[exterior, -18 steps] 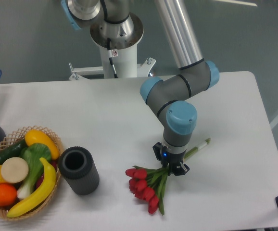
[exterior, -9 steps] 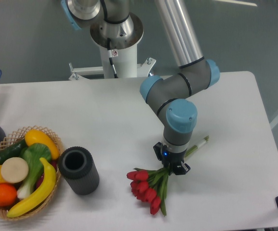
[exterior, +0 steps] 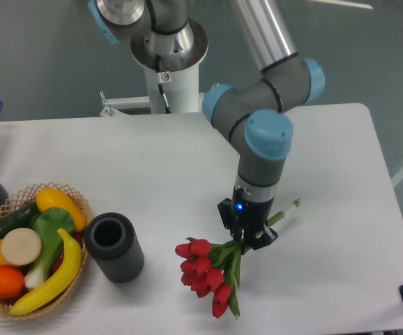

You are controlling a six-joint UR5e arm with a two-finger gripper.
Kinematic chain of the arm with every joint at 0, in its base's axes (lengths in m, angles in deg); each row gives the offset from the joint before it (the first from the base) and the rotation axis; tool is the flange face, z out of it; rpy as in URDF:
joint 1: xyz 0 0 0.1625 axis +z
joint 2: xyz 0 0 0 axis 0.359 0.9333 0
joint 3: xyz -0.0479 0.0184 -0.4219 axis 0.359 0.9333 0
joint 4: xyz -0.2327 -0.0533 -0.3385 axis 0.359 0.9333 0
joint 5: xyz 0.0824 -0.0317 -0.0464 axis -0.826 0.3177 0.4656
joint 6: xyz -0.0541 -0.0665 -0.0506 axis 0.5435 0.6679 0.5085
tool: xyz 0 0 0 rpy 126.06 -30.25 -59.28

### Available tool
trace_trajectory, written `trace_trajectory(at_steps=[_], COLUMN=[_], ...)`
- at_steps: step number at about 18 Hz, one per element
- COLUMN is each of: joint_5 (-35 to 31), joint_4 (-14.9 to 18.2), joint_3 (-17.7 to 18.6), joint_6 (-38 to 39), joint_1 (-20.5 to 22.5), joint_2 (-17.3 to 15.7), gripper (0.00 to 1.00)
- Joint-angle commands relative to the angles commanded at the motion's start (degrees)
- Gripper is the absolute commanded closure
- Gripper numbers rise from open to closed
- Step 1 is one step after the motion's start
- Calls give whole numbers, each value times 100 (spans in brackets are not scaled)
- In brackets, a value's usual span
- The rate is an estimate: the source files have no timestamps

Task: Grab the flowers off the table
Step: 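Lift the red tulip bundle up off the table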

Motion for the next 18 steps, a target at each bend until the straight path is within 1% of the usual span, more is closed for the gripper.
trace_trajectory(at_steps=[3,7,9,10,12,18], joint_5=[853,1600,2084,2303,2489,3043], joint_4=[-35,-79,-79,-79,-79,-79], joint_3=[-114,-159,-158,-132,-53,-97], joint_6=[79,220,334,517,572,765], joint_1=[88,62,88,167,229,387], joint_2=[-106,-212,-334,-430,-501,-537], gripper=[72,72,72,72,72,72])
